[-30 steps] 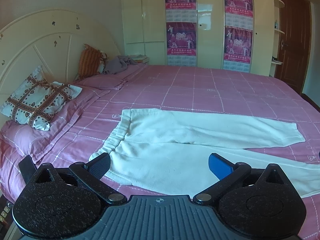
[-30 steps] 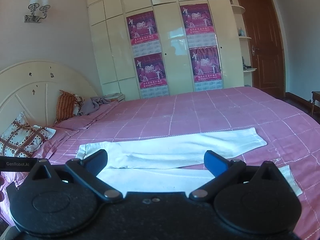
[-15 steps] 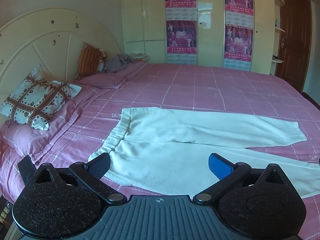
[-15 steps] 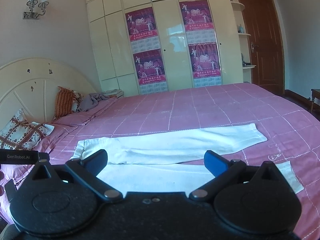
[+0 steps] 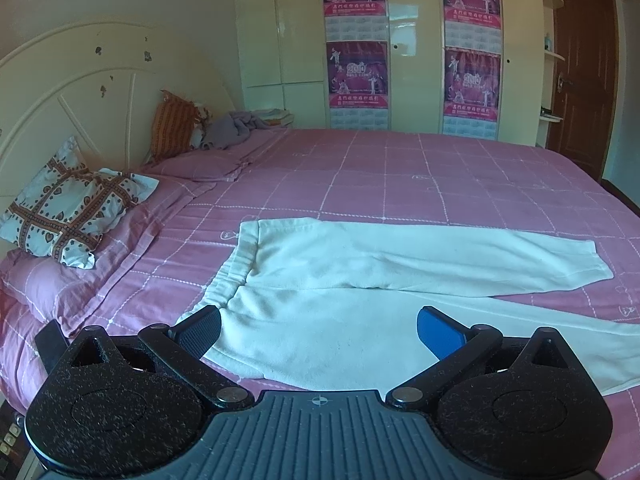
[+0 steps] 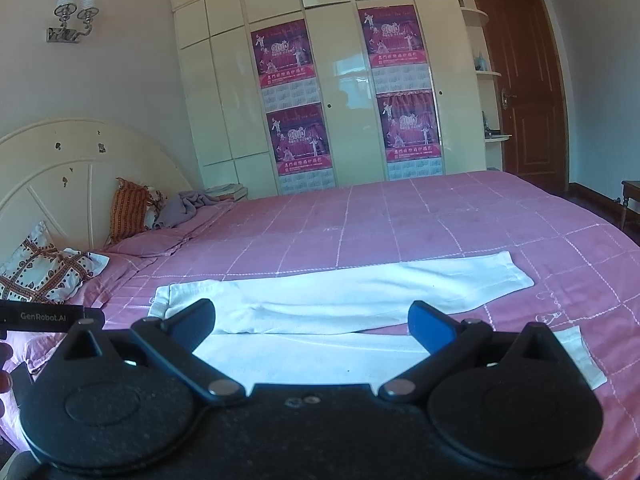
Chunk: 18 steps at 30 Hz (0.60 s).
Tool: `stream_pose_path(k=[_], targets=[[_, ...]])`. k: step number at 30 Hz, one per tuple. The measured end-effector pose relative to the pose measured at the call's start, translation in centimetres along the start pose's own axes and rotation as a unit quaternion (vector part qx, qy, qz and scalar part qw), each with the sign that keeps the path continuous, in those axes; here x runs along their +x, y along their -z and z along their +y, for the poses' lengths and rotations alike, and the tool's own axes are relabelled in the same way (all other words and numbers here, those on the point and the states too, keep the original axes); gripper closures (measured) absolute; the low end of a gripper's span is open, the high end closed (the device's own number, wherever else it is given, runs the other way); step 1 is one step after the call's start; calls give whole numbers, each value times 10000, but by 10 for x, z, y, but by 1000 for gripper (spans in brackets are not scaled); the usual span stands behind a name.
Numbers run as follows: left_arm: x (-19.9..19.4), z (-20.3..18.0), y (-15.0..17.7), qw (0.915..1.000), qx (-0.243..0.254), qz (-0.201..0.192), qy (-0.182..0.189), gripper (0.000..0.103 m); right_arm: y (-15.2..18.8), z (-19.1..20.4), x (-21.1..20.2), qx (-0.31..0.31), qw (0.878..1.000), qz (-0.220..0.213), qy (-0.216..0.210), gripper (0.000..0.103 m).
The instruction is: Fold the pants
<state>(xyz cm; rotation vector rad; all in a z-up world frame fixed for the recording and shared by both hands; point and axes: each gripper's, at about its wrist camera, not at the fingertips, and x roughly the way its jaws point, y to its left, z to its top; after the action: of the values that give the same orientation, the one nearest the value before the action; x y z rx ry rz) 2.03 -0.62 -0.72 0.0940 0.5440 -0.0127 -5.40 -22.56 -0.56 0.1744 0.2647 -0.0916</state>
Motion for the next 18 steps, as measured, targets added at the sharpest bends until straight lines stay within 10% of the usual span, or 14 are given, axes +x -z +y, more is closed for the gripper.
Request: stream_pose_path(k=[18], targets=[[35,10,-15,9985,153,528,-61,0,-9,16,26,171,9995,246,-119,0]])
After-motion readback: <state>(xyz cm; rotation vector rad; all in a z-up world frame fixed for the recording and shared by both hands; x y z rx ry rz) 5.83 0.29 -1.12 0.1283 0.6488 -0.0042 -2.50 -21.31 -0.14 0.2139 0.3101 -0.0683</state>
